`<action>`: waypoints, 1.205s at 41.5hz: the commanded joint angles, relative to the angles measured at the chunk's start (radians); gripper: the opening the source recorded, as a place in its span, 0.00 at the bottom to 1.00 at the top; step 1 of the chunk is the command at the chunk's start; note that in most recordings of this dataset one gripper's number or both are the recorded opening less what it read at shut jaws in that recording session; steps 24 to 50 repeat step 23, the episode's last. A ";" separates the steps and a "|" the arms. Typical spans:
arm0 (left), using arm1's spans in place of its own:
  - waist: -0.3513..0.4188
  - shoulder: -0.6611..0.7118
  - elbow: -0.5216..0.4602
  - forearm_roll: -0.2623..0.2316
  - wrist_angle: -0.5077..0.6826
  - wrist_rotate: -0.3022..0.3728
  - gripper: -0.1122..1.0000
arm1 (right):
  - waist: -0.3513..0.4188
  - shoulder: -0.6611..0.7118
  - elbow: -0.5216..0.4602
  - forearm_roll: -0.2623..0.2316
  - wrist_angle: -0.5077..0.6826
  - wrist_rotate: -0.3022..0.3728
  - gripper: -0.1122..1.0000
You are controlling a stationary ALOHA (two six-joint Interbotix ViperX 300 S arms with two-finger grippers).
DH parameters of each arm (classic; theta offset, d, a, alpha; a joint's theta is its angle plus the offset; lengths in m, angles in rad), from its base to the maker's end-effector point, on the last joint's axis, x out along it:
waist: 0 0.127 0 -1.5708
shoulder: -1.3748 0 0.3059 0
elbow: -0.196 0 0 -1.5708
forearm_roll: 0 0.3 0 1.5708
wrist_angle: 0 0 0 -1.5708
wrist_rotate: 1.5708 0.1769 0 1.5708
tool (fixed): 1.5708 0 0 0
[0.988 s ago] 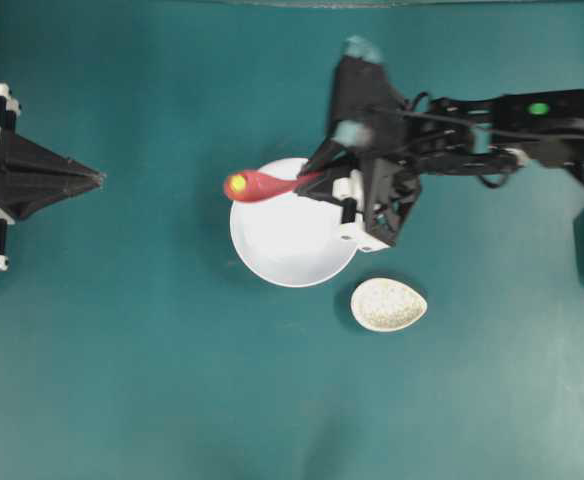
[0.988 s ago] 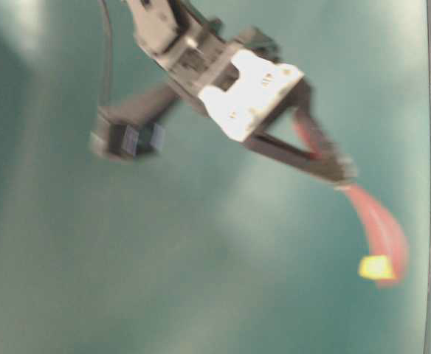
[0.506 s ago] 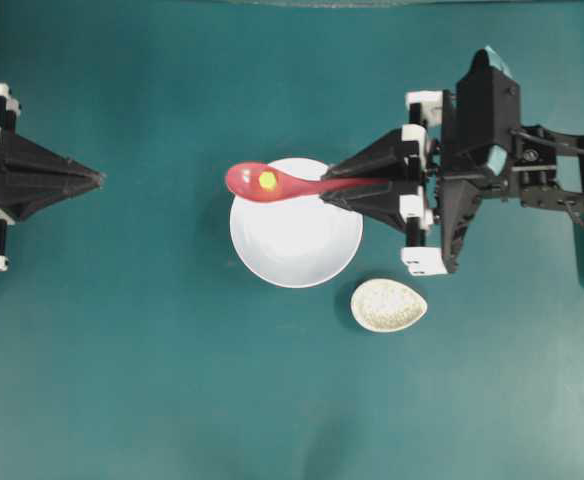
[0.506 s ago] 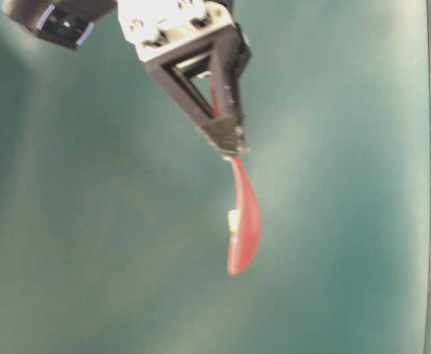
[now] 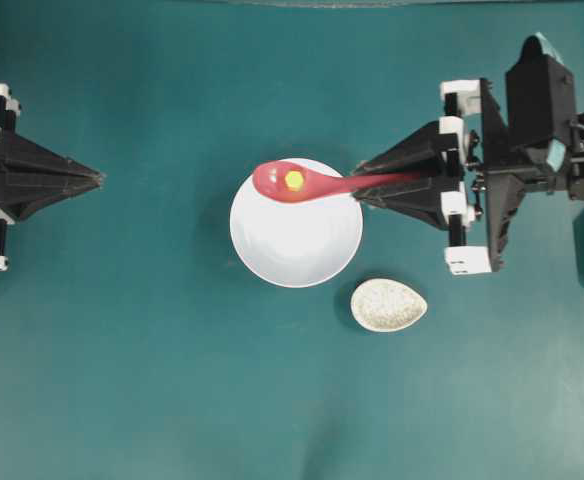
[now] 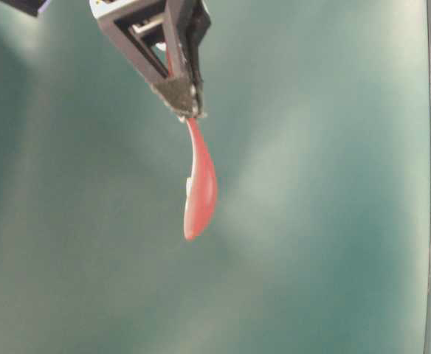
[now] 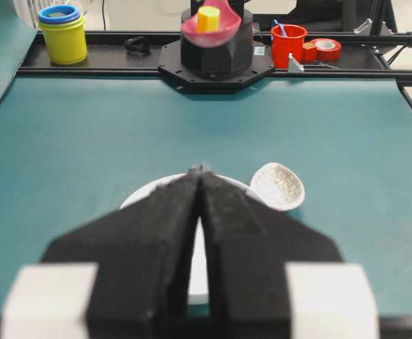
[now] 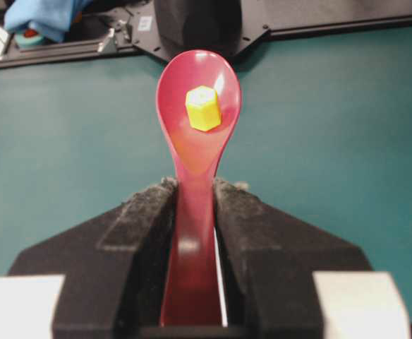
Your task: Scoop the yellow hexagonal prism block from the bowl with a spoon using the right arm.
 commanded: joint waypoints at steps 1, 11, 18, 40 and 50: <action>0.002 0.003 -0.009 0.003 -0.009 0.000 0.10 | 0.002 -0.017 -0.011 -0.009 -0.002 0.000 0.30; 0.002 0.002 -0.009 0.003 -0.011 0.000 0.10 | 0.002 -0.015 -0.011 -0.026 -0.002 -0.002 0.30; 0.000 0.000 -0.011 0.003 -0.009 0.000 0.10 | 0.002 -0.015 -0.011 -0.031 -0.002 -0.002 0.30; 0.000 -0.002 -0.012 0.003 -0.009 0.000 0.10 | 0.002 -0.014 -0.011 -0.029 0.005 -0.002 0.30; 0.000 -0.002 -0.012 0.003 -0.009 0.000 0.10 | 0.002 -0.014 -0.011 -0.029 0.005 -0.002 0.30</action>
